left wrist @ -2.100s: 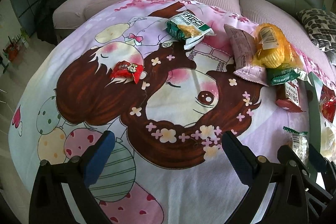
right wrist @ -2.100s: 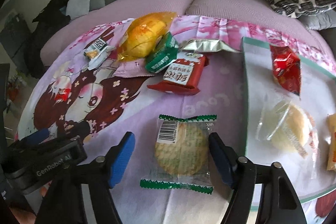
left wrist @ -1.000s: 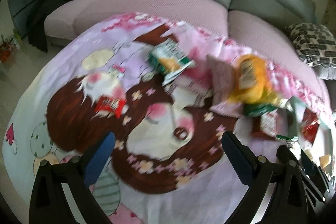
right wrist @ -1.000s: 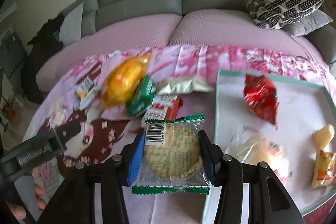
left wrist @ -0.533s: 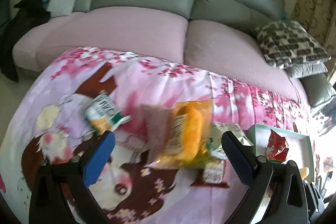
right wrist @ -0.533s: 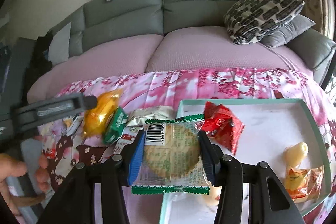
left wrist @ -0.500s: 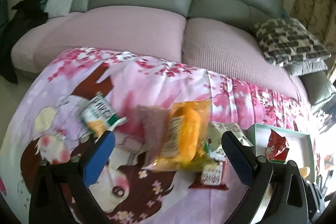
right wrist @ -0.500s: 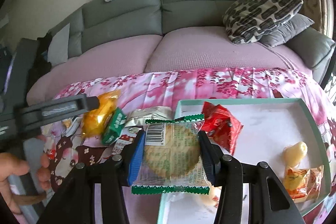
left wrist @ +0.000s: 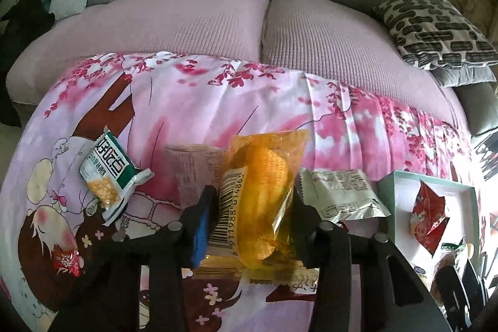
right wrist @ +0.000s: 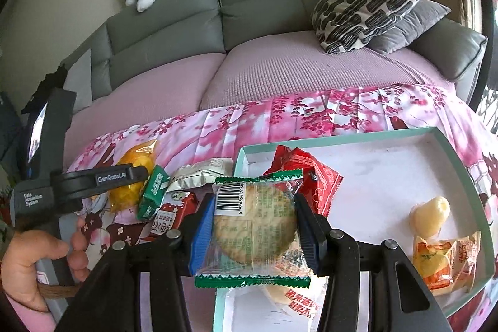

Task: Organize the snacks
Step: 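Carry both packets over the teal-rimmed tray and open both tools to release them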

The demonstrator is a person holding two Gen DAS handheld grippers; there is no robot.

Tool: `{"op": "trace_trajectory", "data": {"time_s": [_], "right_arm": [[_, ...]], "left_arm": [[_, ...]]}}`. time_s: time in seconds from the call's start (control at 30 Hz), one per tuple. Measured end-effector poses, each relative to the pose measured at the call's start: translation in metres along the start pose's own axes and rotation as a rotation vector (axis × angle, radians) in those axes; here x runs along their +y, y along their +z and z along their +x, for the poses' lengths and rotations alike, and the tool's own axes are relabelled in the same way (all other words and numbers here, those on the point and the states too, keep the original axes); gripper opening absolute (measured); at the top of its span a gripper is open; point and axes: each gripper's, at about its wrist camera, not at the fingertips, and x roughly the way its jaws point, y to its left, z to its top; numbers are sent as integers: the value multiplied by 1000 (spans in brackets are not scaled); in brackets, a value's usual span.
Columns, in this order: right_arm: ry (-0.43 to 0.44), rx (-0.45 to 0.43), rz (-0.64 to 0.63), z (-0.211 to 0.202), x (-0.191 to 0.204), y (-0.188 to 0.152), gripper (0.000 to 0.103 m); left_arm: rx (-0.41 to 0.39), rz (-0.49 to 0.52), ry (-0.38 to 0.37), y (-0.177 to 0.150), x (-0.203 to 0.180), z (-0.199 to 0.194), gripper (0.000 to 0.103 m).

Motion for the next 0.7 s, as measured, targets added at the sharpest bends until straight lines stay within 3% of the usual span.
{"op": "trace_trajectory", "data": {"time_s": [0.4,0.7], "right_arm": [[-4,-43,49,-17,-19,5,52],[-86,-88,112,-34,-59,8,52]], "left_arm": [[-110,-9,-5,-3,-8,-42,41],[-185,91,-85,-7,-60,-85,41]]}}
